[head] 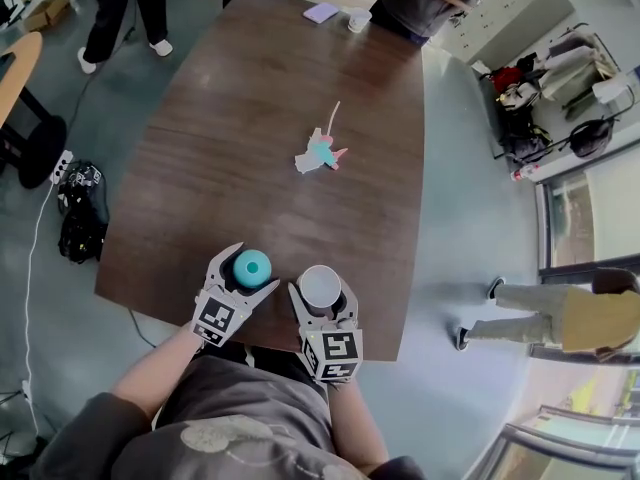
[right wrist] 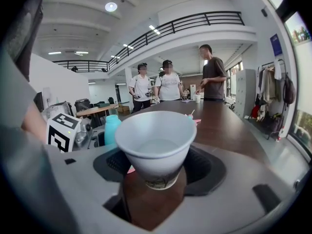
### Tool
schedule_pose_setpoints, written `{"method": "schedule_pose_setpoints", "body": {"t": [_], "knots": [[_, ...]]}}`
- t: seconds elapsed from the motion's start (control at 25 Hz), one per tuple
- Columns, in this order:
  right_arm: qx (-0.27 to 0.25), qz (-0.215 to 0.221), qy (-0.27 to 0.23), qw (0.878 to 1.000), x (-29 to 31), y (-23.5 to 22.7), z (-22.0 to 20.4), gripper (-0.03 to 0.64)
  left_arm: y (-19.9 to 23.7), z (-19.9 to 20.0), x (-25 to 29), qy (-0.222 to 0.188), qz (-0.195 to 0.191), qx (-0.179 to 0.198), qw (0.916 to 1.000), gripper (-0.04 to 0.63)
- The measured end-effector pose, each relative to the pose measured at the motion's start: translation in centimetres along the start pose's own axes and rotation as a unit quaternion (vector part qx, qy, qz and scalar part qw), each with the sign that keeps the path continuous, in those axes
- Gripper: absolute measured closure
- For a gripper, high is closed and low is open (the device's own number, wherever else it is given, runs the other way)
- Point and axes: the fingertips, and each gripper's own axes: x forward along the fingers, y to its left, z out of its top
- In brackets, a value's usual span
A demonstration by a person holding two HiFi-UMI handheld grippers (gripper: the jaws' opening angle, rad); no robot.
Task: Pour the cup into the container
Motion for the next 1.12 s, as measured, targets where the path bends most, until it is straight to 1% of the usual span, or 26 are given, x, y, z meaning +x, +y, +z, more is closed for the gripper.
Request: {"method": "schedule_pose_setpoints", "body": {"t": [0.2,0.28,0.4,0.56,0.6,0.72,0.88,1.12], "knots": [[0.025,0.021,-0.007,0.999,-0.6,0.7,2.1,0.318,0.0,0.0,0.0,0.000,0.001,0.001,1.0000,0.189],[0.020,0.029,-0.011,0.999,-0.6,1.0,3.0,0.318,0.1,0.0,0.0,-0.001,0.002,0.000,1.0000,0.189],[-0.016,0.038,-0.004,0.999,-0.3,1.7,4.0,0.318,0.1,0.0,0.0,-0.001,0.001,-0.001,1.0000,0.189],[-0.106,0.039,0.028,0.993,0.3,2.7,4.2,0.318,0.0,-0.1,0.0,-0.001,0.001,-0.001,1.0000,0.189],[-0.119,0.042,0.033,0.991,0.5,2.9,4.2,0.318,0.1,0.0,0.0,-0.001,0.001,-0.001,1.0000,0.189],[-0.129,0.050,0.045,0.989,1.0,3.4,4.4,0.318,0.0,0.1,0.0,-0.001,0.001,-0.003,1.0000,0.189],[-0.154,0.044,0.059,0.985,1.5,3.7,4.5,0.318,-0.1,0.1,0.0,-0.002,0.000,-0.004,1.0000,0.189],[-0.215,0.036,0.092,0.972,2.4,4.3,4.5,0.318,0.0,0.1,0.0,-0.002,0.000,-0.004,1.0000,0.189]]}}
